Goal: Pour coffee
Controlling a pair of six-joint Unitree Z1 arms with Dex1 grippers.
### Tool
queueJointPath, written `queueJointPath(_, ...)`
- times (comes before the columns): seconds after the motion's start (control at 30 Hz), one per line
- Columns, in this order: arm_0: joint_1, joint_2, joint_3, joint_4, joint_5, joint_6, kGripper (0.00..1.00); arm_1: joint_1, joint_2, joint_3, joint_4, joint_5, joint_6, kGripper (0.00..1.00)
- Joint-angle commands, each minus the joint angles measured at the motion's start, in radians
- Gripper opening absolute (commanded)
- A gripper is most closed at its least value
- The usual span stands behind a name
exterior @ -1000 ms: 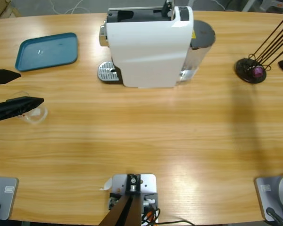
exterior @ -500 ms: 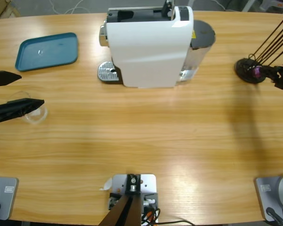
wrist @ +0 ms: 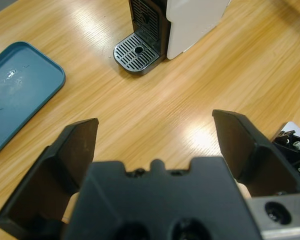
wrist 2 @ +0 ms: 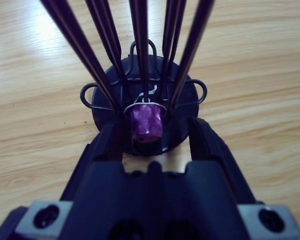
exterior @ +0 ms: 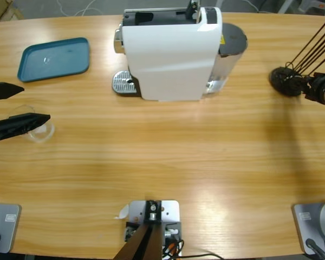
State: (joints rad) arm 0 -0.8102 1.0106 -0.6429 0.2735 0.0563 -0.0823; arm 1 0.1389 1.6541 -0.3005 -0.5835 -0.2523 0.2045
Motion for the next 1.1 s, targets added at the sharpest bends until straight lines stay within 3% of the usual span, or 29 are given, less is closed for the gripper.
queueJointPath(0.03,0.012,-0.023,0.043,-0.010,0.005,-0.014,0.987,-0.044,0.064,0.018,-0.041,0.024,-0.023,0.462)
queueJointPath(0.27,0.016,-0.028,0.043,-0.010,0.004,-0.013,0.987,-0.052,0.081,0.017,-0.055,0.036,-0.037,0.443)
queueJointPath(0.43,0.019,-0.034,0.046,-0.009,0.004,-0.013,0.987,-0.052,0.072,0.025,-0.063,0.037,-0.055,0.234)
queueJointPath(0.5,0.020,-0.039,0.048,-0.009,0.005,-0.013,0.987,-0.050,0.065,0.026,-0.065,0.038,-0.064,0.217)
queueJointPath(0.57,0.020,-0.044,0.054,-0.009,0.003,-0.013,0.987,-0.048,0.060,0.027,-0.065,0.038,-0.072,0.140)
queueJointPath(0.93,0.020,-0.065,0.073,-0.010,0.003,-0.013,0.987,-0.038,-0.029,0.025,-0.059,0.048,-0.090,0.103)
queueJointPath(1.1,0.020,-0.061,0.072,-0.010,0.003,-0.014,0.987,-0.022,-0.131,-0.002,0.071,0.042,-0.097,0.103)
